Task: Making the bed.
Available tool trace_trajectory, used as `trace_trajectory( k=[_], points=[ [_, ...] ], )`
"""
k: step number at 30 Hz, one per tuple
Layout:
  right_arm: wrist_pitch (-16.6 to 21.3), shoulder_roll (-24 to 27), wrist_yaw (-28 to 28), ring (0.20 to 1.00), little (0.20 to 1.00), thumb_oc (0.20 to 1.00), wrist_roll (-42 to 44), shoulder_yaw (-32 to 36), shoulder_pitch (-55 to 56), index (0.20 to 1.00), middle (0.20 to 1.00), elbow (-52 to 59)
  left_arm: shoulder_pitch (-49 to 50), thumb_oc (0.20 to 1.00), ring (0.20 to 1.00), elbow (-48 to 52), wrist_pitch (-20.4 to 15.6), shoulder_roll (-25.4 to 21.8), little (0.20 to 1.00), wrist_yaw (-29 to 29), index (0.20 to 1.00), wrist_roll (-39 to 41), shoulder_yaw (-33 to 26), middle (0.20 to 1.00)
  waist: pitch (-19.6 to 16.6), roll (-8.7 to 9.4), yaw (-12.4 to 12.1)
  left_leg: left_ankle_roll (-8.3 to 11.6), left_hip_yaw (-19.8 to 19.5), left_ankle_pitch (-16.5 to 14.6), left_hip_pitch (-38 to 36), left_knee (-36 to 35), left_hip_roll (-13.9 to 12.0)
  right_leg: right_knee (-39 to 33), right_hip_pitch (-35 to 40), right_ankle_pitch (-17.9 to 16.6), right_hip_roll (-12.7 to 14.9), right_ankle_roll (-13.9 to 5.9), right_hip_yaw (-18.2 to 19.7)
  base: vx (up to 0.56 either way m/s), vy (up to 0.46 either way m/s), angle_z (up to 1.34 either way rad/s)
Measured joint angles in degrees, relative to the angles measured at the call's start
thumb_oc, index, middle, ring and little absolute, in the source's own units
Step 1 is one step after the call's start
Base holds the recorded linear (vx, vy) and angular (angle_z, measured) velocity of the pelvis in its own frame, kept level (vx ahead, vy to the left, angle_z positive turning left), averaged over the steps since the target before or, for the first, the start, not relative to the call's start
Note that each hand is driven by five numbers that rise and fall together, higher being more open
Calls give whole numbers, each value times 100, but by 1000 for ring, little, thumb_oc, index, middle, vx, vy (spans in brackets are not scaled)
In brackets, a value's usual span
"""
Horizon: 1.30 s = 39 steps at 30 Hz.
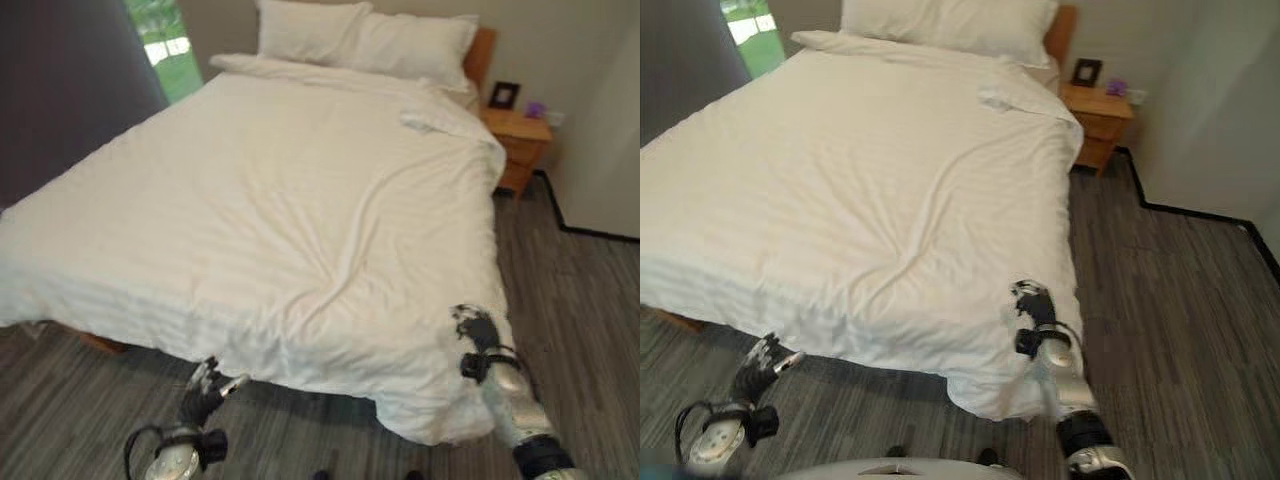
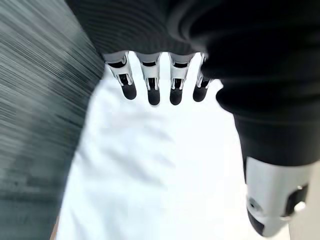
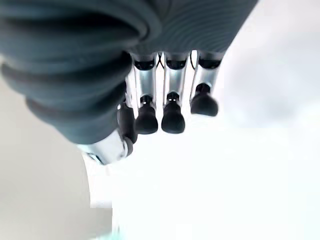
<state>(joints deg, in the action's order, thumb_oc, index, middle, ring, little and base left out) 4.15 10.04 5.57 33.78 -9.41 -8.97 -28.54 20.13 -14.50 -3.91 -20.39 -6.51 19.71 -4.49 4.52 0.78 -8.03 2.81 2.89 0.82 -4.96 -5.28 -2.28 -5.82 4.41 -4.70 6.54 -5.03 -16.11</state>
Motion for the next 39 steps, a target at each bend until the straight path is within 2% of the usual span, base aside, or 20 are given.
trace_trajectory(
  k=[2, 5, 7, 11, 15, 19, 22, 24, 26, 27, 29, 31, 32, 33, 34, 35, 36, 37, 38, 39],
  points=[
    [9, -263, -117, 200, 200, 200, 741, -6, -488, 200, 200, -293, -149, 1000, 1000, -322, -49, 271, 1000, -110, 1000, 257, -253, 1000, 66, -111, -80, -17, -144, 12, 67, 1, 42, -15, 5, 8, 41, -33, -144, -46, -3, 38],
    [164, -586, -185, 200, 200, 200, 1694, 181, -1190, 200, 200, -658, -230, 1000, 1000, -513, -58, 285, 1000, -197, 1000, 681, -139, 1000, 178, -237, -421, -31, -252, 58, 302, 1, 63, -13, -162, -1, 57, -42, -268, -97, 19, 30],
    [291, -616, -196, 200, 200, 200, 1916, 290, -1549, 200, 200, -1032, -282, 1000, 1000, -687, -62, 282, 1000, -202, 1000, 902, 49, 1000, 274, -373, -500, 1, -399, 106, 548, 30, 95, 6, -295, -22, 94, -47, -403, -44, 24, 32],
    [371, -503, 14, 200, 200, 200, 1889, 762, -1670, 200, 200, -2143, -359, 1000, 1000, -788, -57, 274, 1000, -191, 1000, 939, 421, 1000, 438, -644, -533, -23, -530, 258, 859, 14, 130, 11, -542, -98, 132, -27, -613, -39, 32, 34],
    [393, -448, -120, 200, 200, 200, 1769, 942, -1532, 200, 200, -2189, -580, 1000, 1000, -787, -58, 343, 1000, -72, 1000, 1039, 667, 1000, 526, -658, -340, -24, -526, 261, 865, 11, 138, 11, -546, -97, 142, -32, -610, 1, 72, -2],
    [277, -436, -227, 200, 200, 200, 1796, 1648, -1432, 200, 200, -2184, -895, 1000, 1000, -709, -39, 275, 1000, 71, 1000, 1157, 891, 1000, 539, -572, -158, -23, -498, 257, 912, 2, 166, 13, -621, -79, 175, -89, -565, 3, 100, -6],
    [191, -316, -320, 200, 200, 200, 1808, 2073, -1265, 200, 200, -2163, -958, 1000, 1000, -510, 25, 158, 1000, 122, 1000, 1129, 900, 1000, 567, -387, 120, -31, -351, 250, 865, -1, 212, 47, -683, -95, 243, -144, -428, -4, 125, -18],
    [179, -165, -338, 200, 200, 200, 1795, 2452, -922, 200, 200, -1946, -972, 1000, 1000, -356, 111, 151, 1000, 131, 1000, 1087, 884, 1000, 575, -191, 341, -80, -141, 224, 842, 0, 261, 128, -827, -107, 304, -182, -207, -20, 87, -43],
    [177, 211, -155, 200, 200, 200, 1770, 2948, -308, 200, 200, -2261, -1031, 1000, 1000, -354, 169, 150, 1000, 174, 1000, 1044, 877, 1000, 608, 44, 449, -151, 11, 168, 758, -2, 304, 67, -778, -175, 333, -230, -47, -16, 102, -36],
    [158, 307, -89, 200, 200, 200, 1761, 3086, -157, 200, 200, -2392, -1037, 1000, 1000, -349, 172, 154, 1000, 179, 1000, 1042, 874, 1000, 609, 80, 485, -167, 47, 163, 755, -3, 317, 58, -783, -191, 337, -233, -27, -30, 85, -36],
    [122, 919, 223, 200, 200, 200, 1482, 3756, 974, 200, 200, -3140, -895, 1000, 1000, -177, 217, 95, 1000, 188, 1000, 867, 856, 1000, 750, 272, 679, -241, 316, 156, 665, -3, 331, 22, -806, -323, 346, -242, 222, -94, 37, -59],
    [124, 1109, 330, 200, 200, 200, 1232, 3758, 1581, 200, 200, -3195, -837, 1000, 1000, -91, 224, 50, 1000, 189, 1000, 811, 824, 1000, 823, 337, 882, -263, 452, 140, 588, -2, 318, 21, -810, -364, 309, -256, 339, -214, 68, -68],
    [127, 1184, 387, 718, 718, 718, 853, 3511, 1885, 718, 718, -3200, -843, 1000, 1000, 183, 253, 29, 1000, 184, 1000, 713, 685, 1000, 906, 375, 954, -312, 790, 109, 490, 26, 249, 31, -893, -678, 153, -322, 321, -174, 66, -109],
    [120, 1196, 387, 1000, 1000, 1000, 636, 3376, 1884, 1000, 1000, -3173, -786, 1000, 1000, 428, 235, 15, 1000, 191, 1000, 652, 588, 1000, 978, 370, 897, -362, 1013, 68, 440, 52, 84, 21, -941, -888, 77, -311, 175, -73, 31, -127],
    [124, 1146, 385, 1000, 1000, 1000, 429, 3276, 1908, 1000, 1000, -3061, -817, 1000, 1000, 588, 191, 0, 1000, 206, 1000, 637, 505, 1000, 1019, 379, 916, -412, 1166, 30, 429, 105, 24, 14, -950, -927, 22, -291, -94, -94, 4, -102],
    [118, 1130, 396, 1000, 1000, 1000, 256, 3089, 1938, 1000, 1000, -2948, -910, 1000, 1000, 737, 196, 50, 1000, 230, 1000, 638, 418, 1000, 1070, 295, 910, -466, 1354, -10, 360, 56, -85, 271, -969, -555, 41, -186, -505, -238, -77, -106],
    [69, 1079, 363, 1000, 1000, 1000, -158, 2770, 1916, 1000, 1000, -2520, -920, 1000, 1000, 1248, 121, 70, 1000, 279, 1000, 641, 403, 1000, 1026, 96, 812, -448, 1668, 9, 356, 114, -381, 1624, -1115, 206, 139, -36, -1059, -309, -113, -96],
    [62, 1078, 349, 1000, 1000, 1000, -298, 2609, 1931, 1000, 1000, -2221, -907, 1000, 1000, 1462, 100, 62, 1000, 306, 1000, 645, 435, 1000, 1032, -73, 704, -438, 1772, 15, 373, 140, -528, 2150, -1099, 432, 217, -37, -1263, -283, -159, -151],
    [24, 1061, 304, 1000, 1000, 1000, -590, 2284, 1952, 1000, 1000, -1304, -817, 1000, 1000, 1936, 36, -59, 1000, 399, 1000, 650, 535, 1000, 1011, -192, 449, -265, 2198, 131, 256, 138, -737, 2720, -922, 815, 526, -134, -1774, -194, -128, -136],
    [33, 1018, 263, 1000, 1000, 1000, -645, 2175, 1920, 1000, 1000, -872, -748, 1000, 1000, 2066, 20, -203, 1000, 461, 1000, 650, 595, 1000, 1007, -193, 300, -253, 2412, 138, 222, 157, -777, 2755, -770, 925, 722, -197, -2063, -177, -143, -186]
  ],
)
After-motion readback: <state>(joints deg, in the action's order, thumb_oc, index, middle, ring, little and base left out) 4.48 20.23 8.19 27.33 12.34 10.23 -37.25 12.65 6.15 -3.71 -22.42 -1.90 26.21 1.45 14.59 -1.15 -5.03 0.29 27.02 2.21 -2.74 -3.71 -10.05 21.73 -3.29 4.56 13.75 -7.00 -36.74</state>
